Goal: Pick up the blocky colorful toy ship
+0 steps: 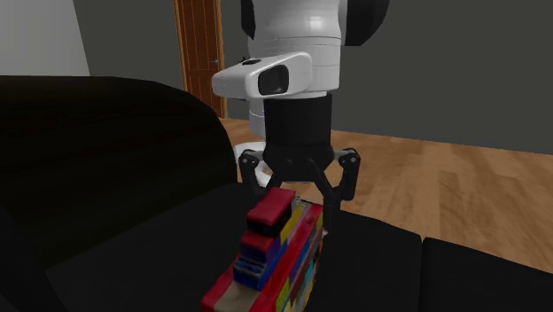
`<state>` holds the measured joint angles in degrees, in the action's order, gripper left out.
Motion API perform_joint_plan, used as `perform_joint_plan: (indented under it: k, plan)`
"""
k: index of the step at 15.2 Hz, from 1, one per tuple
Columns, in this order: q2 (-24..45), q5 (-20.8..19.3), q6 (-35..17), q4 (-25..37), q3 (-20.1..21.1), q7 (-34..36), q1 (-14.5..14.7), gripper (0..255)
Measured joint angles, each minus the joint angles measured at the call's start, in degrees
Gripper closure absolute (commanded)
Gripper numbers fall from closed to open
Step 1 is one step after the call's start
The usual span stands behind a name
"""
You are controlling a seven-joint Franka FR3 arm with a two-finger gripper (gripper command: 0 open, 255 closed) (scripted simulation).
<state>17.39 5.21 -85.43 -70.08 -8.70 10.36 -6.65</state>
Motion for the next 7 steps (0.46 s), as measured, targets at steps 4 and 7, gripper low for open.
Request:
perform_joint_plan:
  k: [4, 7]
  plan:
    - [1.6, 0.3, 4.3, 5.8, 0.0, 0.1, -0.4, 255]
    - [3.1, 0.5, 7.1, 10.1, -0.1, 0.0, -0.8, 255]
